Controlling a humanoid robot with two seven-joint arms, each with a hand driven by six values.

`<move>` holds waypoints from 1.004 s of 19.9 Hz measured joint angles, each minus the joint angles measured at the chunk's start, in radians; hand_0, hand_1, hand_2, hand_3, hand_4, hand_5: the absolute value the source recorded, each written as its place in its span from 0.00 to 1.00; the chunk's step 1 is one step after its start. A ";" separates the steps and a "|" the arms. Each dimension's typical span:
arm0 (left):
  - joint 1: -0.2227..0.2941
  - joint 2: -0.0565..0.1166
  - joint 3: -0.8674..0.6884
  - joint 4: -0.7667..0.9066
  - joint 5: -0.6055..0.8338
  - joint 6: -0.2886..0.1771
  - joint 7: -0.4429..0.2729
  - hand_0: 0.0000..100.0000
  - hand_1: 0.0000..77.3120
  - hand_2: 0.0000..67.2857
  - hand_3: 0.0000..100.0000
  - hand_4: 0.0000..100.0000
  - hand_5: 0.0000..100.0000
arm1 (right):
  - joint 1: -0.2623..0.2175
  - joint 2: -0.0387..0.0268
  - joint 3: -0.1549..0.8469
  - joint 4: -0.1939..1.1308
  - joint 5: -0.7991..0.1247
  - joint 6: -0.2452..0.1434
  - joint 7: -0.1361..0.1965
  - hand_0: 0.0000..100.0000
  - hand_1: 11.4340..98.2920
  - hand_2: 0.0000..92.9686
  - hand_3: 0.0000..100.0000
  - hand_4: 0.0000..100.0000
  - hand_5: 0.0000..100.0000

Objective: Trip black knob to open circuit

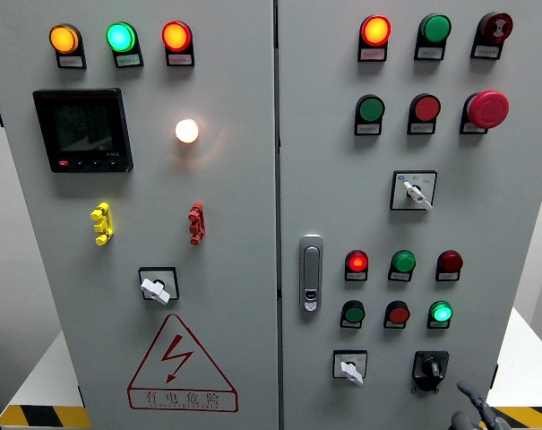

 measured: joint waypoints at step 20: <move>0.001 0.000 0.000 0.000 0.000 0.000 0.000 0.00 0.04 0.19 0.21 0.07 0.01 | -0.127 0.0183 -0.016 0.069 -0.111 0.004 0.009 1.00 0.48 0.08 0.30 0.25 0.48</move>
